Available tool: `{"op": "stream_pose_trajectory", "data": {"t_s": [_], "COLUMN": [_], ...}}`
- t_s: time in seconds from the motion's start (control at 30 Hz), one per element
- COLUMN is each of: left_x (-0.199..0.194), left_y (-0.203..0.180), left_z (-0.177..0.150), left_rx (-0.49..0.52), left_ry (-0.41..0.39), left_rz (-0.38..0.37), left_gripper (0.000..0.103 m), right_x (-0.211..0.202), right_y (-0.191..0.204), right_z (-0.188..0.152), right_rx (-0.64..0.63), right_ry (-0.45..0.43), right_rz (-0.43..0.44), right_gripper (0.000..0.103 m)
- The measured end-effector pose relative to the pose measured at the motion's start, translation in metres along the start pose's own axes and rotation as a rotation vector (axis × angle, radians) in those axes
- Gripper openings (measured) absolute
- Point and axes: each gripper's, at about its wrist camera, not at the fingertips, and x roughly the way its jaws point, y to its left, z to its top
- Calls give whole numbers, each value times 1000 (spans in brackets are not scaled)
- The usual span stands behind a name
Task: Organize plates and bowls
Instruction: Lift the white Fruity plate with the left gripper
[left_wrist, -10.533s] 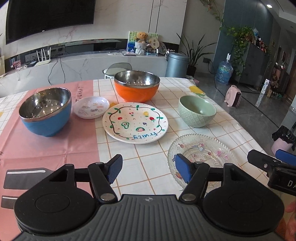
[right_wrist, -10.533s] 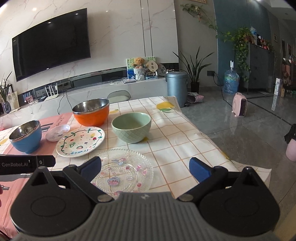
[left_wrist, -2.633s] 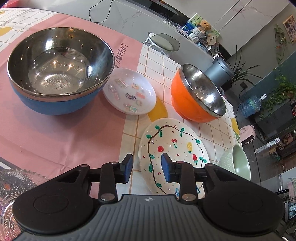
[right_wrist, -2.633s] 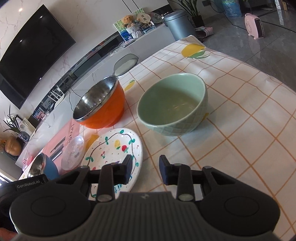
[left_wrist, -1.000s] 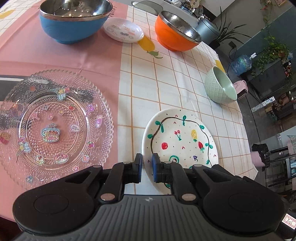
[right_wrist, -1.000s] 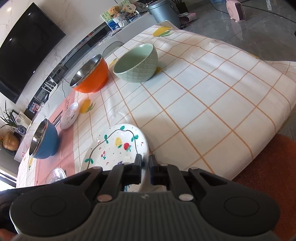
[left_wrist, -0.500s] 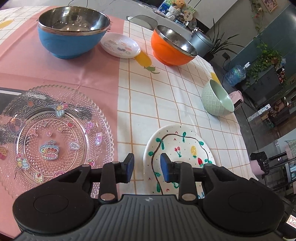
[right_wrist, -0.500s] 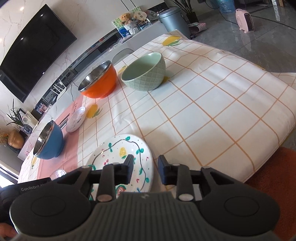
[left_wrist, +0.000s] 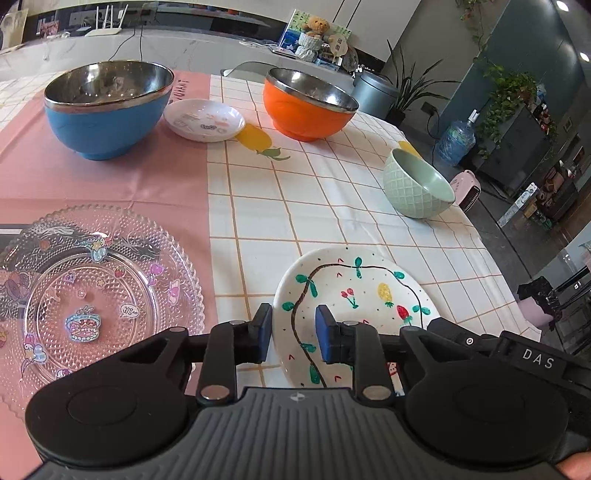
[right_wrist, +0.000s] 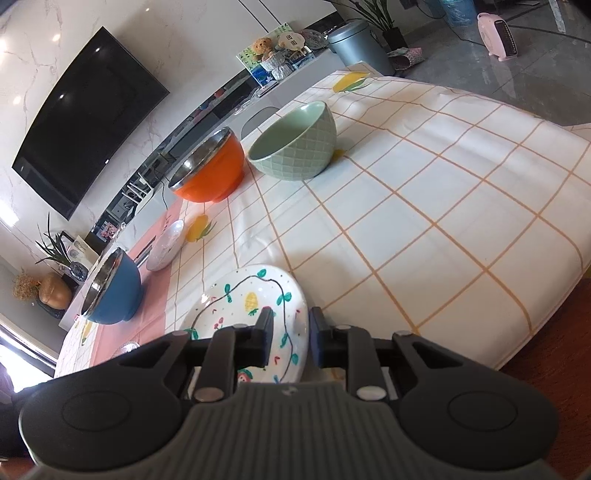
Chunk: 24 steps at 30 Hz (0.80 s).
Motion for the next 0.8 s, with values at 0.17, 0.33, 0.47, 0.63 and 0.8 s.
{"op": "stream_pose_trajectory", "data": {"t_s": [0.17, 0.33, 0.47, 0.63, 0.8], "left_x": [-1, -7, -15, -21, -27], "left_y": [8, 22, 22, 29, 32], "left_z": [3, 6, 13, 16, 21], "left_rx": [-64, -170, -186, -234, -246], "left_ry": [3, -4, -39, -52, -80], "left_rz": [-3, -61, -92, -114, -116], "left_gripper": [15, 9, 8, 8, 8], "right_x": [-1, 0, -1, -2, -2], "right_y": [-6, -17, -17, -15, -8], "right_z": [0, 4, 5, 6, 8], "right_rx": [47, 141, 175, 217, 230], "right_ry": [-4, 15, 25, 36, 46], "right_rz": [-6, 17, 16, 25, 38], "right_gripper": [8, 6, 6, 6, 6]}}
